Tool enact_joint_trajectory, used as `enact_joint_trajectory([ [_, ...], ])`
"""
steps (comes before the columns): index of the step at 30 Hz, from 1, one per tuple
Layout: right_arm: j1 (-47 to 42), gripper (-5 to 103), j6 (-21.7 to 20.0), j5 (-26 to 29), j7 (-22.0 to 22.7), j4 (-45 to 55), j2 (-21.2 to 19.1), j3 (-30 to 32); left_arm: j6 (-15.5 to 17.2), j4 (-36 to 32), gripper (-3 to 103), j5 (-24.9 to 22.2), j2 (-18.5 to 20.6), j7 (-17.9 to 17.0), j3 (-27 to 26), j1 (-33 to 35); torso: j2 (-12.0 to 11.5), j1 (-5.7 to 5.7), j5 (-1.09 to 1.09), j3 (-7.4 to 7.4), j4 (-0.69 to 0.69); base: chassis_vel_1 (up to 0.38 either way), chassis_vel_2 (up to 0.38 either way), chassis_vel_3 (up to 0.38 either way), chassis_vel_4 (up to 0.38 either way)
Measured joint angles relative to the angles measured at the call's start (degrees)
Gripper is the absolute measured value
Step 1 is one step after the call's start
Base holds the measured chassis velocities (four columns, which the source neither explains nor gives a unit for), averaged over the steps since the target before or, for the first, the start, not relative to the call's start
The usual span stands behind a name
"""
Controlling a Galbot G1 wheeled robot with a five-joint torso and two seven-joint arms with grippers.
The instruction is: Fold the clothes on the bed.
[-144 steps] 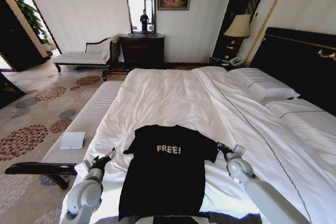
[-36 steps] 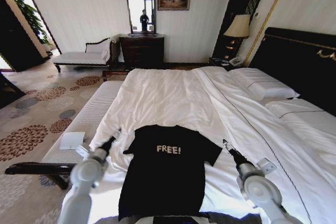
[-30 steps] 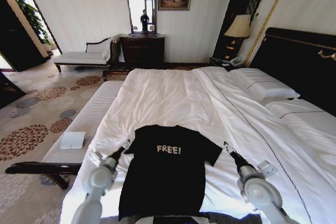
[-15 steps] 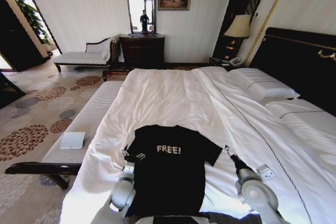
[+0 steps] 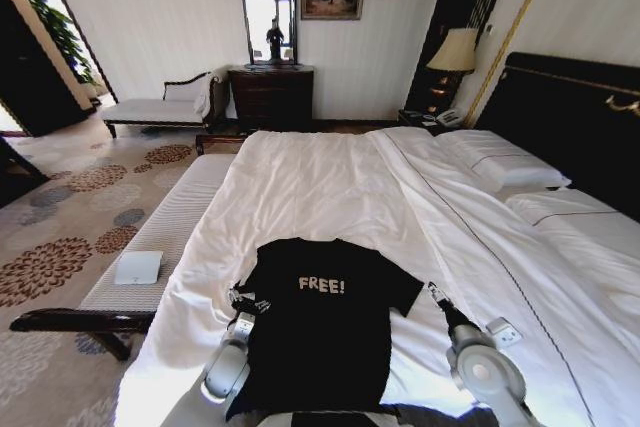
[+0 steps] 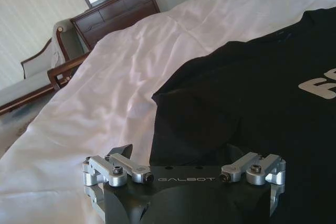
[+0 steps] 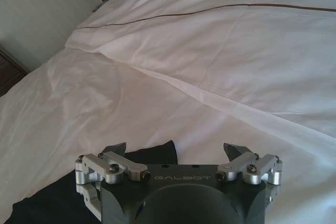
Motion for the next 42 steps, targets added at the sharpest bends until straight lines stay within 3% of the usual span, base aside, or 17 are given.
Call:
enact_joint_trajectory([
  [6,0.7,100,0.0,0.0,0.1,-0.6,-0.1,-0.5,0.3,1.8,103,-0.4,-0.9,-0.1,0.0,-1.7,0.0,0.0,0.01,0.0,0.02,0.0,0.0,0.0,0.0],
  [9,0.4,100,0.0,0.0,0.2,-0.7,-0.2,-0.1,0.7,3.6,90,-1.0,-2.0,-1.5,-0.3,-3.0,0.0,0.0,0.0,0.0,0.01,0.0,0.0,0.0,0.0],
  [11,0.3,100,0.0,-0.1,0.2,-0.7,-0.2,-0.1,0.7,4.1,90,-1.1,-2.2,-1.7,-0.5,-3.4,0.0,0.0,0.01,0.0,0.01,0.0,0.0,0.0,0.0],
  [14,0.3,100,0.0,-0.3,0.3,-0.8,-0.2,0.0,0.2,5.0,74,-1.6,-2.6,-1.8,-1.3,-4.2,0.0,0.0,0.01,0.0,0.01,0.0,0.0,0.0,0.0],
  [17,0.3,100,0.0,-0.4,0.3,-0.8,-0.2,0.0,-0.4,5.3,68,-1.9,-2.8,-1.9,-1.9,-4.6,0.0,0.0,0.01,0.0,0.01,0.0,0.0,0.0,0.0],
  [20,0.1,100,0.0,-0.8,0.3,-0.8,-0.1,-0.1,-0.7,5.4,51,-2.7,-2.9,-1.9,-2.9,-4.9,0.0,0.0,0.01,0.0,0.01,0.0,0.0,0.0,0.0],
  [23,0.1,100,0.0,-1.0,0.3,-0.8,0.0,-0.1,-0.8,5.5,46,-3.3,-2.9,-1.9,-3.7,-5.0,0.0,0.0,0.01,0.0,0.01,0.0,0.0,0.0,0.0],
  [26,0.1,100,0.1,-1.0,0.4,-0.8,0.0,-0.1,-0.8,5.8,30,-4.8,-2.8,-2.0,-5.5,-5.2,0.0,0.0,0.01,0.0,0.02,0.0,0.0,0.0,0.0],
  [29,0.0,100,0.1,-1.1,0.4,-0.8,-0.1,-0.2,-0.8,6.0,24,-5.9,-2.8,-2.0,-6.8,-5.3,0.0,0.0,0.0,0.0,0.01,0.0,0.0,0.0,0.0],
  [34,0.0,100,0.1,-1.2,0.4,-0.9,-0.2,-0.3,-0.8,6.5,3,-9.8,-2.8,-1.8,-9.4,-5.8,0.0,0.0,0.0,0.0,0.01,0.0,0.0,0.0,0.0],
  [42,0.1,100,0.1,-1.4,0.3,-1.4,-0.3,-0.5,-0.3,7.4,0,-17.6,-3.5,-1.8,-14.0,-5.9,0.0,0.0,0.0,0.0,0.0,0.0,0.0,0.0,0.0],
])
